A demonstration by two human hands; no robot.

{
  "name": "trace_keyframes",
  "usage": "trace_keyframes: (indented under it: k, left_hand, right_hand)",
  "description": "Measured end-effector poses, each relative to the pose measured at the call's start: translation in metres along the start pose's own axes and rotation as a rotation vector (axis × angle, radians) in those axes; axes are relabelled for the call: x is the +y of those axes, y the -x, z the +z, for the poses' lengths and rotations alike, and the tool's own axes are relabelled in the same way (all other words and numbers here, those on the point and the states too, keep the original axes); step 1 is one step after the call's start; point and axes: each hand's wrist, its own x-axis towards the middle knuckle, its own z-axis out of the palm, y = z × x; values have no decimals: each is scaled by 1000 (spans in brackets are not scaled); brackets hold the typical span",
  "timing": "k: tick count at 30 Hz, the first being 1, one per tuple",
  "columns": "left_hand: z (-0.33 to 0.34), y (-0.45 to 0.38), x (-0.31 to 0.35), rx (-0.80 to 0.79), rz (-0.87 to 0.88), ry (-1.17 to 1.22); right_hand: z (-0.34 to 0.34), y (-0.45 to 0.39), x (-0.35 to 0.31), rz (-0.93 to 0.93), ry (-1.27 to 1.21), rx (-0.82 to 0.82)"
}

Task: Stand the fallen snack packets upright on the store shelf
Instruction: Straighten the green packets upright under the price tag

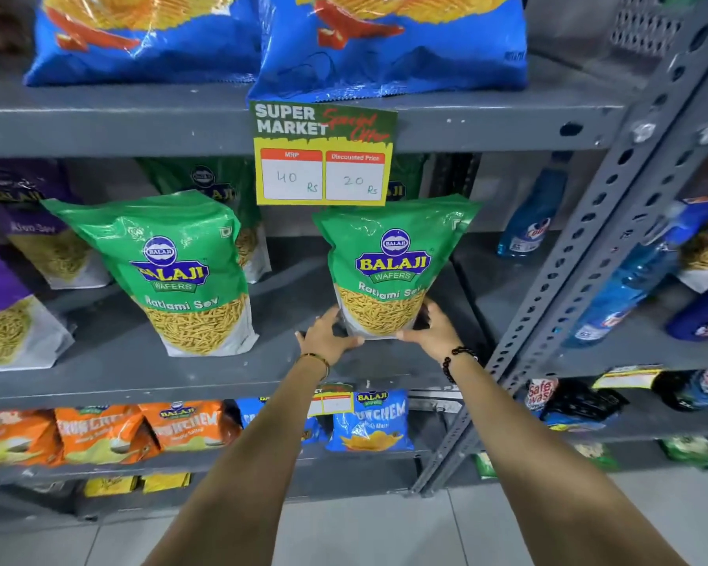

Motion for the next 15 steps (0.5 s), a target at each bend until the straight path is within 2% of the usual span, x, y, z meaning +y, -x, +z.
trace_keyframes:
  k: [15]
  left_hand:
    - [0,23,3,2,-25,35]
  right_hand:
    - [0,28,4,-32,9,-7]
